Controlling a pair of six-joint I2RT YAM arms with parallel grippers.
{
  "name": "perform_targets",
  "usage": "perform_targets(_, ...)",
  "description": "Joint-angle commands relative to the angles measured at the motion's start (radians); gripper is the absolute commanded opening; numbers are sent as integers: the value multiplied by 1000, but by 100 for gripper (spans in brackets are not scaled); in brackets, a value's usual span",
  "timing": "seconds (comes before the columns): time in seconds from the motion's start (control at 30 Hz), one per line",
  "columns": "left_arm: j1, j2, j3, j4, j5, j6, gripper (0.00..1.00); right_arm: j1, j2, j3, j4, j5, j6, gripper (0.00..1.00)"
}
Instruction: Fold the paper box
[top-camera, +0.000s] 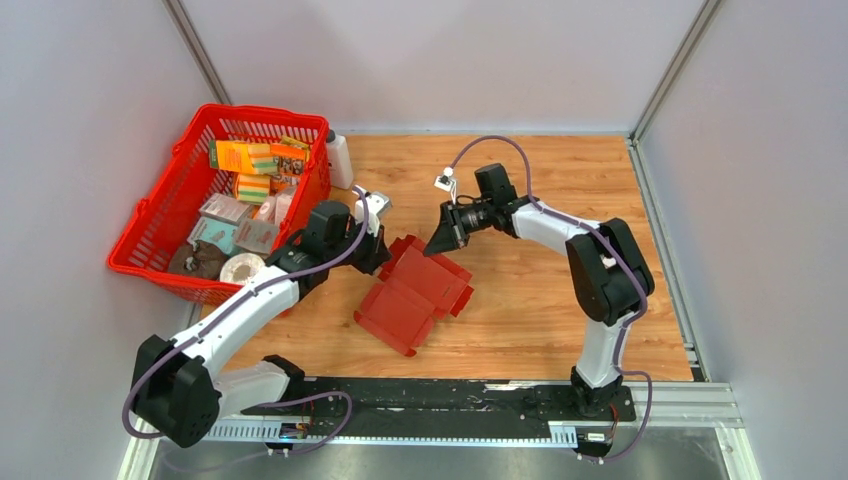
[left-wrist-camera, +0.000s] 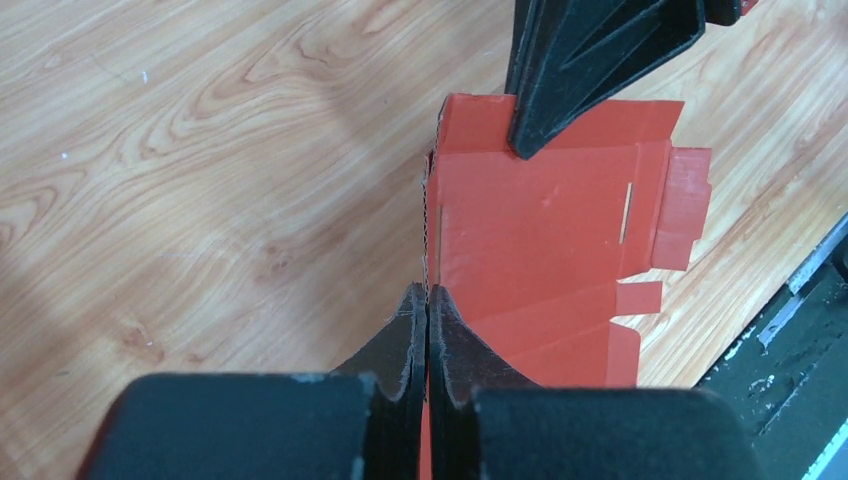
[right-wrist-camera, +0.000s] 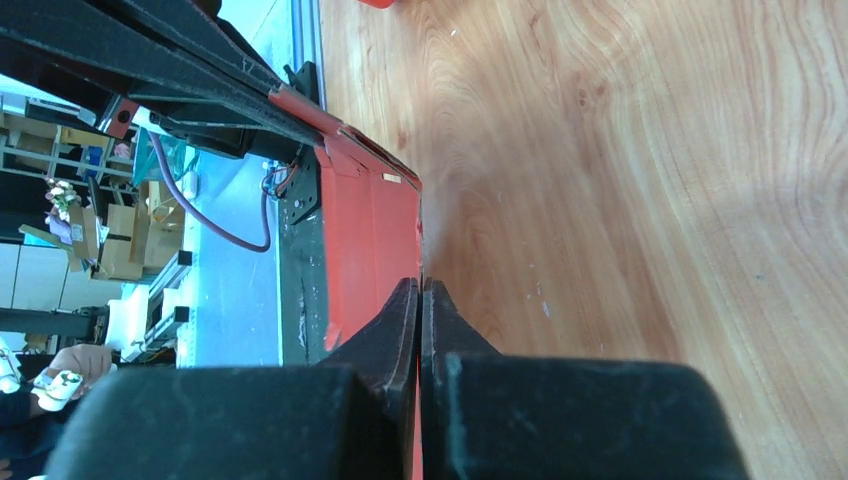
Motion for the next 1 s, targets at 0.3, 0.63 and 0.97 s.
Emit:
perform_targets(0.3, -1, -233, 46, -73, -200, -208, 54, -3, -142, -133, 300, 84, 188, 0)
perform_targets(0.63, -142, 6, 352, -184, -308, -178, 38, -3, -194, -167, 334, 118, 206, 0)
perform_targets(0.97, -247, 280, 598, -331, -598, -179, 15, -3, -220, -185, 357, 139, 216, 0)
